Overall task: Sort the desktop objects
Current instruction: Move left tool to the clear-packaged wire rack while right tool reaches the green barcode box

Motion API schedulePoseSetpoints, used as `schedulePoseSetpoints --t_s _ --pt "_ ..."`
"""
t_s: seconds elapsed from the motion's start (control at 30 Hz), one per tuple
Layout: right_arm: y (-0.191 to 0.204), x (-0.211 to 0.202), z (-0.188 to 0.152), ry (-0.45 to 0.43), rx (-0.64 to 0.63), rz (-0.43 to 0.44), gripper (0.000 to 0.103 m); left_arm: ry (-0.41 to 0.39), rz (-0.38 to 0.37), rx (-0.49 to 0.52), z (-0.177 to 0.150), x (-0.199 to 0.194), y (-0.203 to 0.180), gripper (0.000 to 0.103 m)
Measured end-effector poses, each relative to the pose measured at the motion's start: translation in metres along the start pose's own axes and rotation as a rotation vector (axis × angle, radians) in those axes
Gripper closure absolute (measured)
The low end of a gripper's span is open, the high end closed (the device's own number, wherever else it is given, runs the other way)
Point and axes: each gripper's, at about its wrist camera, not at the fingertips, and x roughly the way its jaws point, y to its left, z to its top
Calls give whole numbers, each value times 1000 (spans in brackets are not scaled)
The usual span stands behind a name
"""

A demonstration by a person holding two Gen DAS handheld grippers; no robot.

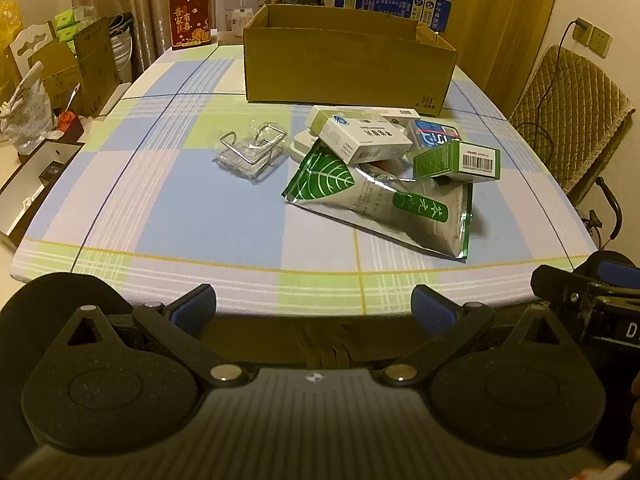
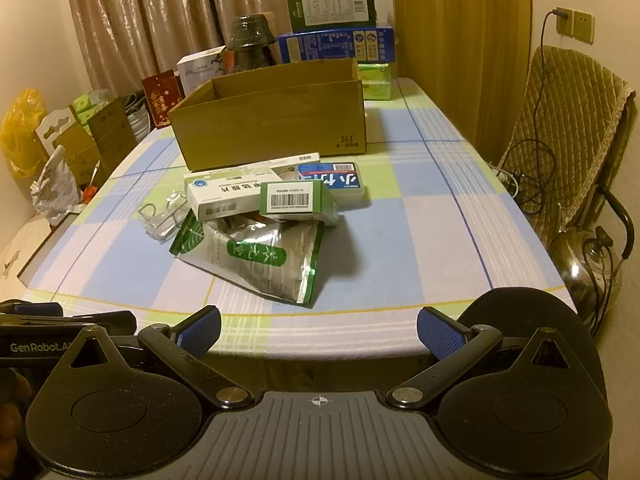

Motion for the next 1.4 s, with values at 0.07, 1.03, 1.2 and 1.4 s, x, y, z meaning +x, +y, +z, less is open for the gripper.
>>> schedulePoseSetpoints --t_s 0.07,1.03,1.2,1.4 --pt "-1 0 1 -1 0 4 2 -3 4 5 1 0 0 1" --pt "17 56 58 -62 -60 5 2 -26 34 99 63 36 45 1" --pt "18 77 66 -56 -59 -10 2 -30 36 127 81 49 60 1" --pt "21 101 68 -49 -63 -30 11 -21 3 141 102 70 75 1"
